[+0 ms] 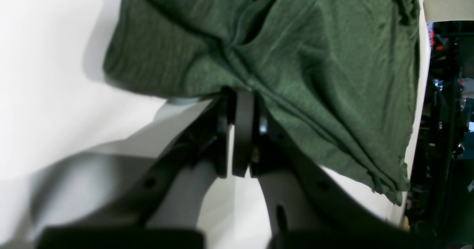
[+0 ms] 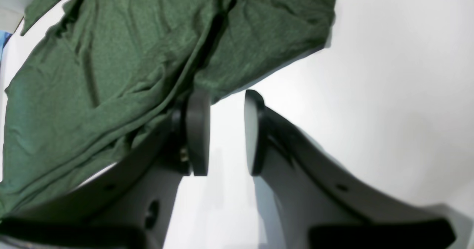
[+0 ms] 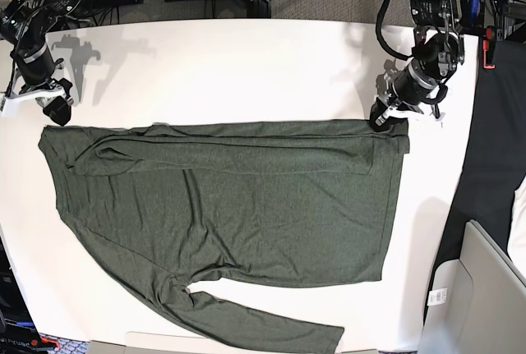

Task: Fold the T-shirt properly
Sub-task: 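Release the folded edge and raise both grippers, then grasp the folded edge again with both grippers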

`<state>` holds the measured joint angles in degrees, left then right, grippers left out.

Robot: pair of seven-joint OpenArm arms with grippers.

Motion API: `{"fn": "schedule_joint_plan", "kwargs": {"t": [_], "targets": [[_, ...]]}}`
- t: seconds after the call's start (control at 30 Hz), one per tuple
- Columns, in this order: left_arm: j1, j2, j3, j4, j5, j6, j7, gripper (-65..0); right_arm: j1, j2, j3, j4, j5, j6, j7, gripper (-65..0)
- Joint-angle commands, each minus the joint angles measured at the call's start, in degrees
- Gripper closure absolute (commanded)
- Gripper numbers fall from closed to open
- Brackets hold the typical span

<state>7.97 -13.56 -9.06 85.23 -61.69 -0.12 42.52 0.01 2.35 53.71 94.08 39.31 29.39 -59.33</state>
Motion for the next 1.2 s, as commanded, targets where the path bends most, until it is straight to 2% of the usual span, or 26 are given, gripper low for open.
{"fn": "schedule_joint_plan", "kwargs": {"t": [0.0, 0.37, 0.53, 0.63, 0.87, 1.03, 1.17], "targets": [[-0.5, -1.4, -0.4, 1.8, -0.8, -0.4, -0.3, 0.0, 1.0, 0.6, 0.0, 0.6, 0.5, 0.4, 1.4, -16.1], [1.0, -1.9, -0.5, 4.7, -0.8, -0.3, -0.3, 0.0, 5.4, 0.7, 0.0, -7.0, -1.7, 0.2, 1.3, -16.3], [1.0, -1.9, -0.5, 4.7, -0.9, -0.3, -0.3, 0.0, 7.7, 0.7, 0.0, -11.1, -1.8, -5.1, 1.4, -16.3], [1.0, -1.9, -0.5, 4.7, -0.9, -0.3, -0.3, 0.0, 9.5, 0.7, 0.0, -12.9, -1.8, -6.8, 1.4, -16.3], [1.0, -1.9, -0.5, 4.7, -0.9, -0.3, -0.3, 0.0, 14.1, 0.6, 0.0, -16.2, -5.2, -6.9, 1.6, -16.3], [1.0, -1.9, -0.5, 4.7, -0.9, -0.3, -0.3, 0.0, 15.0, 0.5, 0.0, -17.9, -5.3, -6.9, 4.1, -16.0], [1.0, -1.9, -0.5, 4.7, -0.9, -0.3, -0.3, 0.0, 15.2, 0.3, 0.0, -18.2, -5.3, -6.8, 3.9, -14.3]]}}
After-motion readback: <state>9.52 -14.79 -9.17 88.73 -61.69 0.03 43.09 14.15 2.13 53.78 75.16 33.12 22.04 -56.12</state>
